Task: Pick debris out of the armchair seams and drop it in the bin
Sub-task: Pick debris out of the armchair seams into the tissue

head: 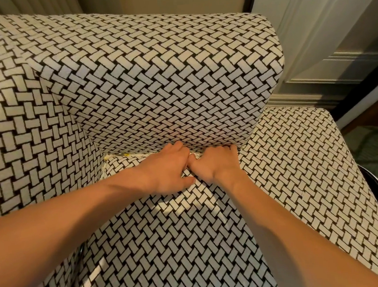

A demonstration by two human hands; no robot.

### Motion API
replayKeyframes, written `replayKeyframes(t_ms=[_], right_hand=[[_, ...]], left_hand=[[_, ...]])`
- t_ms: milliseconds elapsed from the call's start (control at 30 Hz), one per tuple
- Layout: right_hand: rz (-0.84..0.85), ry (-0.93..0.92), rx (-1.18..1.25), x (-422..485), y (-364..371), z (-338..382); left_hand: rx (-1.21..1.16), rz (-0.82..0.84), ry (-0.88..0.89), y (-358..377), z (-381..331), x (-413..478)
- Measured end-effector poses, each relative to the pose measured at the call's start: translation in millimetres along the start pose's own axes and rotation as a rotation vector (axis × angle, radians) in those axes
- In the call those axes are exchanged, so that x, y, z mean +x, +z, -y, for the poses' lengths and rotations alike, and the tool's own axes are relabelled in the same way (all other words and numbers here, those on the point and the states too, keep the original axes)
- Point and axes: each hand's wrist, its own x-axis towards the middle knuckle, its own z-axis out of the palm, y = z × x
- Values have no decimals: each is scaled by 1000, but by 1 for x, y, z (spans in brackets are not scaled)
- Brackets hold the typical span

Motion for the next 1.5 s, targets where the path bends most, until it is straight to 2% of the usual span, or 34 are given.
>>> replayKeyframes(t_ms=[100,367,700,1000,1167,1400,1500], right_hand=[[-101,-30,23,-9,9,-13],[-77,-23,155,-6,9,-18],[-167,-28,303,-6,16,-18],[-296,-138,555,-14,16,-25],[-315,-144,572,-17,14,-26],[-179,-186,590,-18,11,-30],[-136,-194,645,-21,5,-31]], left_hand=[[0,-3,28,4,0,0],[-28,35,112,4,4,-1],[-49,42,120,4,7,1],[-74,-114,32,1,7,3],[-68,-183,40,1,2,-1],[-61,-301,60,3,4,1],[-39,-264,40,4,7,3]])
